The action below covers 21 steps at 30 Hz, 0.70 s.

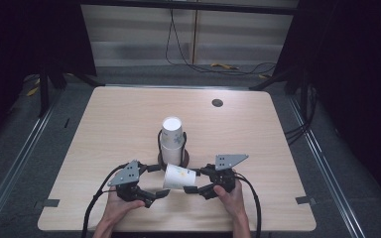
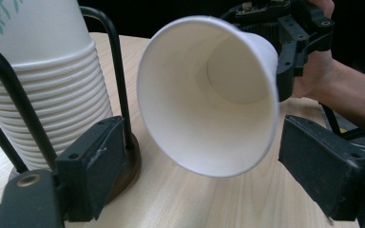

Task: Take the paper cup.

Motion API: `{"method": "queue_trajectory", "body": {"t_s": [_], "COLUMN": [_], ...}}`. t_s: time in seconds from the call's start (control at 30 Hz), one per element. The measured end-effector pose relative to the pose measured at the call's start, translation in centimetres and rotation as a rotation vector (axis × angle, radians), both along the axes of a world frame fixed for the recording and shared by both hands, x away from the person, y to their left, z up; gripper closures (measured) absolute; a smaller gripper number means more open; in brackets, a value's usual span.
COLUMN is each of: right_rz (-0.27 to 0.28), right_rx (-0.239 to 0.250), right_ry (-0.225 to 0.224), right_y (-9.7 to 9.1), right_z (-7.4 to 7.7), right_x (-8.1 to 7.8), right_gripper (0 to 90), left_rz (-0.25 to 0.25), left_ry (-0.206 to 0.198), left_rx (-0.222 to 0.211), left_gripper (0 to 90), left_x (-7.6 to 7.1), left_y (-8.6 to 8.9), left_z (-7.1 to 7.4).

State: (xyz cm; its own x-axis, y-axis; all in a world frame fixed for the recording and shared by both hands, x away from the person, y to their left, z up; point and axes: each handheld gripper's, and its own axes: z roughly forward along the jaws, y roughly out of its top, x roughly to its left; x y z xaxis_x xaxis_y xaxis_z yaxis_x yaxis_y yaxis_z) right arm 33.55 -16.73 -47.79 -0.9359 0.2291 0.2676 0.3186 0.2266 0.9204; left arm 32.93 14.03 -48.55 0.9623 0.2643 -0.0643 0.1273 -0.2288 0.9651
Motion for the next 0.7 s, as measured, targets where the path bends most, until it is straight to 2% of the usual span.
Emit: {"method": "queue_trajectory", "body": {"t_s": [0.2, 0.27, 0.43, 0.53, 0.7], "right_rz": [0.009, 0.013, 0.019, 0.022, 0.025], "right_rx": [0.006, 0.006, -0.006, -0.009, -0.027], "right_ry": [-0.007, -0.009, -0.007, -0.008, -0.012], "right_y": [0.1, 0.2, 0.3, 0.4, 0.4], "right_z": [0.0, 0.0, -0.1, -0.1, 0.0], "right_x": [0.0, 0.0, 0.0, 0.1, 0.0], "right_gripper": [36.6, 36.6, 36.7, 36.8, 36.8], "left_rz": [0.011, -0.001, -0.018, -0.029, -0.054], "left_ry": [-0.011, -0.003, -0.002, 0.002, -0.007], "left_rx": [0.035, 0.016, 0.013, -0.012, 0.014], "left_gripper": [16.3, 17.2, 18.1, 18.0, 16.2], "left_x": [0.1, 0.2, 0.4, 0.6, 0.8], "left_y": [-0.1, -0.2, -0.3, -0.6, -1.2], "left_z": [-0.1, -0.1, 0.0, 0.1, 0.3]}}
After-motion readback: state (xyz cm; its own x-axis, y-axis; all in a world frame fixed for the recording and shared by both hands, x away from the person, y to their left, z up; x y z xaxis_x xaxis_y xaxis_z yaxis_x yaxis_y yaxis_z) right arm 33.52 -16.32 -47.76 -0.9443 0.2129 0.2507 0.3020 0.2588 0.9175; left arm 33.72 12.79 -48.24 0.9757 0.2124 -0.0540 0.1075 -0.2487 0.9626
